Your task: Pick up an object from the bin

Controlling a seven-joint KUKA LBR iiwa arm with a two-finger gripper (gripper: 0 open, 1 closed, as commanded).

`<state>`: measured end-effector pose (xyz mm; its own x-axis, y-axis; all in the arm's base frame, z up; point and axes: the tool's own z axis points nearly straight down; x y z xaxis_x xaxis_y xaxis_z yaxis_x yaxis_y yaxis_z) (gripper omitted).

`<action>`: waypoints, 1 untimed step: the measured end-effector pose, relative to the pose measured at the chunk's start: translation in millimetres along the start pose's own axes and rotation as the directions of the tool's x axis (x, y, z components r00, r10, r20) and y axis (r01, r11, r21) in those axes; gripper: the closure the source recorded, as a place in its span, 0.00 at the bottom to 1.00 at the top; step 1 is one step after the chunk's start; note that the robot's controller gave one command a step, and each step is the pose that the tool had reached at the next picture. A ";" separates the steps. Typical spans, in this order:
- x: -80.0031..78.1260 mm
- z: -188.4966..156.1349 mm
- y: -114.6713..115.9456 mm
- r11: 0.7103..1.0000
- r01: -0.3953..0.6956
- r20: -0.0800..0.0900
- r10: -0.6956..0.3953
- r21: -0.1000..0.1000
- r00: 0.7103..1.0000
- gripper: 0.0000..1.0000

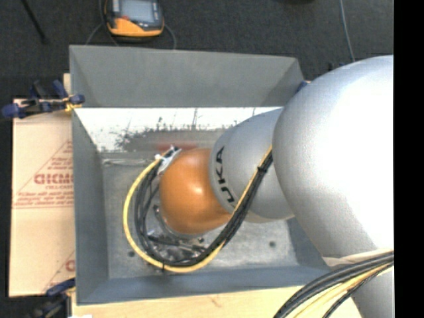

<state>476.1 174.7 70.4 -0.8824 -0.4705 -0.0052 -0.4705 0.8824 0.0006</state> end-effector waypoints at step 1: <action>-24.3 -92.8 -0.9 0.984 -0.179 0.005 0.179 0.000 0.984 1.00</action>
Offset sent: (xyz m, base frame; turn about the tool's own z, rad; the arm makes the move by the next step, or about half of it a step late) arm 0.0185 0.0102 0.0893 0.1811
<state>497.5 185.0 163.3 -0.9525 -0.3044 -0.0103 -0.3045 0.9525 0.0011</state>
